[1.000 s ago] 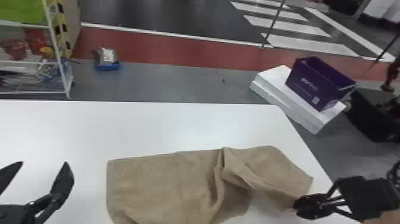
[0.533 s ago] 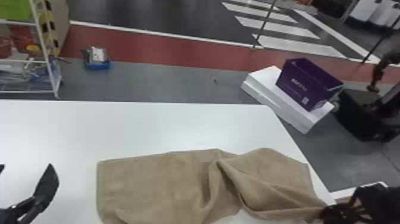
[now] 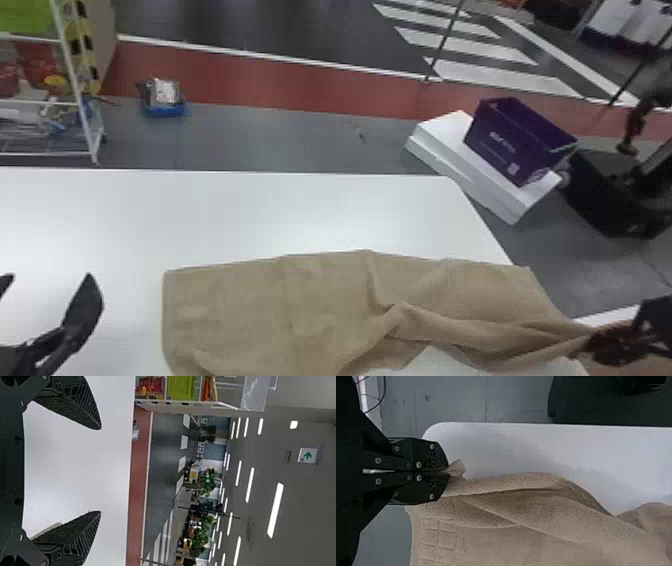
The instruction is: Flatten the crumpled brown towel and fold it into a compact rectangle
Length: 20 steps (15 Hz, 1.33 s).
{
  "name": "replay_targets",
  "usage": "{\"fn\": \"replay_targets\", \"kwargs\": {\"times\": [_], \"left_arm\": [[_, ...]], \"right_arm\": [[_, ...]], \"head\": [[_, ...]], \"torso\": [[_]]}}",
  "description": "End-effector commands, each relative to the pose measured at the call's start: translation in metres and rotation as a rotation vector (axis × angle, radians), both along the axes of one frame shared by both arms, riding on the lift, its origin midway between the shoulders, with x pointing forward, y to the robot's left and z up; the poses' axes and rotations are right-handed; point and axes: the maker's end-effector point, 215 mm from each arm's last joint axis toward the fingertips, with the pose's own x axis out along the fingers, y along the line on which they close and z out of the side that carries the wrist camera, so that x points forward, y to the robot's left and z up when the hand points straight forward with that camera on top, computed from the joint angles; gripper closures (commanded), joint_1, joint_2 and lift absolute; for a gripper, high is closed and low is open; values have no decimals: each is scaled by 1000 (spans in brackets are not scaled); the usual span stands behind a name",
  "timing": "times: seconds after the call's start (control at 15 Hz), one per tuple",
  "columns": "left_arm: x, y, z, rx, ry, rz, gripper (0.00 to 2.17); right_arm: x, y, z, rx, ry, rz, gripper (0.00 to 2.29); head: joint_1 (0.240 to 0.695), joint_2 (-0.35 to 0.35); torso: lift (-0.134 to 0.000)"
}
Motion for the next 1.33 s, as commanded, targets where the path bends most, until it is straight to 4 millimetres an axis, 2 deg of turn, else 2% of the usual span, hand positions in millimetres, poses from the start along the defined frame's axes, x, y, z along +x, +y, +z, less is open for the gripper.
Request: {"fn": "replay_targets", "kwargs": {"times": [0.0,0.27,0.4,0.47,0.53,0.6,0.67,0.87,1.0,1.2,1.27], "left_arm": [[-1,1,-1,-2,2,4,137],[0,1,-1,-4,2,2,137],[0,1,-4,-3,6,2,137],[-1,0,-3,-4,6,1,137],[-1,1,-3,-2,5,4,137],[-1,2,-4,-2,8,5,137],[-1,2,-4,-2,8,5,137],[-1,2,-3,-2,6,3,137],[-2,3,-3,-1,5,5,137],[-9,-9,-7,-7,15,-42,137],[-14,-19,-8,-15,18,-77,140]], "right_arm": [[6,-20,11,-47,-7,-19,1440],[-1,-50,18,-126,10,-51,1440],[0,-51,20,-128,2,-57,1436],[-2,-46,16,-116,1,-51,1325],[-5,-39,12,-104,-3,-31,583],[-6,-37,10,-102,-1,-14,22],[-1,-27,16,-67,-33,11,-2],[23,-1,60,79,-220,36,43],[31,5,84,147,-314,17,76],[48,34,125,486,-529,-139,80],[71,37,145,658,-661,-266,80]], "head": [[695,-350],[695,-350],[695,-350],[695,-350],[695,-350],[695,-350],[695,-350],[695,-350],[695,-350],[695,-350],[695,-350]], "torso": [[-124],[-124],[-124],[-124],[-124],[-124],[-124],[-124],[-124],[-124],[-124]]}}
